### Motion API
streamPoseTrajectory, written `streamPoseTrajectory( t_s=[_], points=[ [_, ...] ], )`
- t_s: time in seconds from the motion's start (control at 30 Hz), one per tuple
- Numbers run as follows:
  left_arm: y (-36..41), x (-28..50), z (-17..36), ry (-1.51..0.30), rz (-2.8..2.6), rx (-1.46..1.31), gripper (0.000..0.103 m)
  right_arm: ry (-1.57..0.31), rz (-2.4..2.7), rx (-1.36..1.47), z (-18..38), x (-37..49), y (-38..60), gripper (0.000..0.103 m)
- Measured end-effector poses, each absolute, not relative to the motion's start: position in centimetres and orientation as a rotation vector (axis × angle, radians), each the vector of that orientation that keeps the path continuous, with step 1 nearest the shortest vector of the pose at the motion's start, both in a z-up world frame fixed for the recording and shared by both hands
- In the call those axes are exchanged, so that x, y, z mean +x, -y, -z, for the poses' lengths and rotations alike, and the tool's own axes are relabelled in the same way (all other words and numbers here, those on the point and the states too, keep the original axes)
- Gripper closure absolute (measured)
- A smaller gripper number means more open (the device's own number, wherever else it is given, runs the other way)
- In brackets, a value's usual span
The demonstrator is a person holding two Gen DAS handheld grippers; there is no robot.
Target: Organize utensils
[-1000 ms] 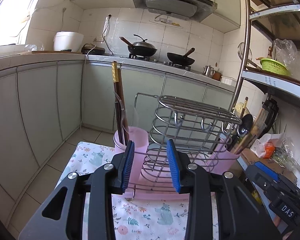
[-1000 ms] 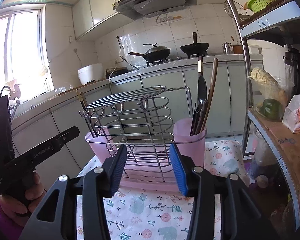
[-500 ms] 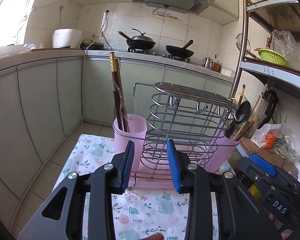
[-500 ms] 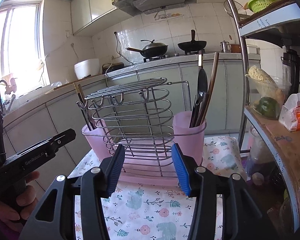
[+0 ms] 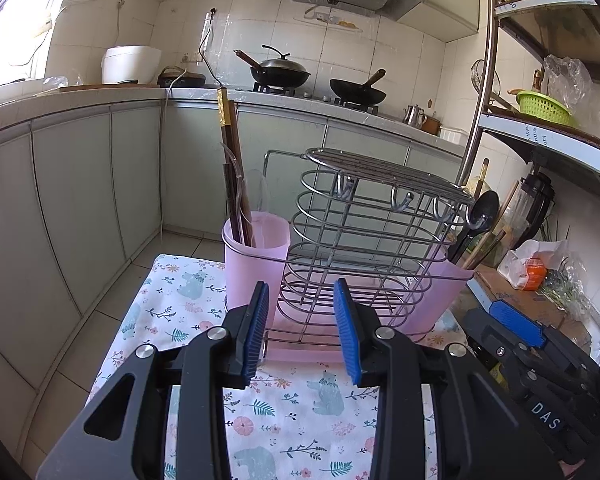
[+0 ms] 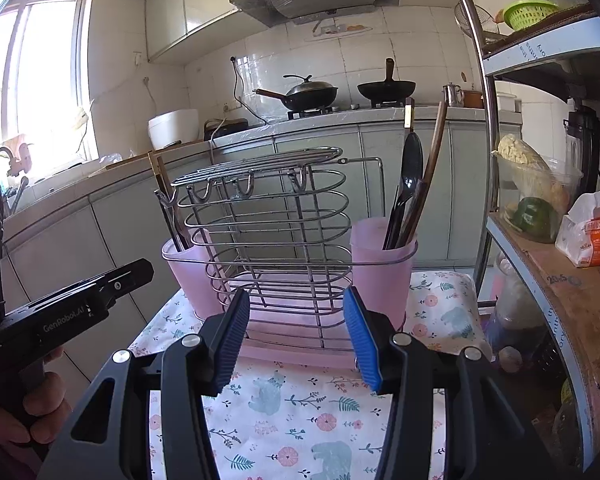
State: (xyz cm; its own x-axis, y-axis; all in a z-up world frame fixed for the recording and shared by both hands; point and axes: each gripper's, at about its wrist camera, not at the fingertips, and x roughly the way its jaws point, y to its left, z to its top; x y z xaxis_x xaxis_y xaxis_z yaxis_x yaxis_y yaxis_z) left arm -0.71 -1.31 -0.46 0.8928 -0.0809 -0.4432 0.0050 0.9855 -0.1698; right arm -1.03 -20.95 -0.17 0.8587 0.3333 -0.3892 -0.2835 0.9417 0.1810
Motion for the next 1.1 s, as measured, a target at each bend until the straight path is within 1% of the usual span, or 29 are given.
streamPoseTrajectory(
  t_s=[1.1],
  points=[
    [1.07, -0.81, 0.85, -0.473, 0.044, -0.175, 0.069, -0.441, -0.327, 0.105, 0.53, -1.05, 20.44, 0.055]
  ],
)
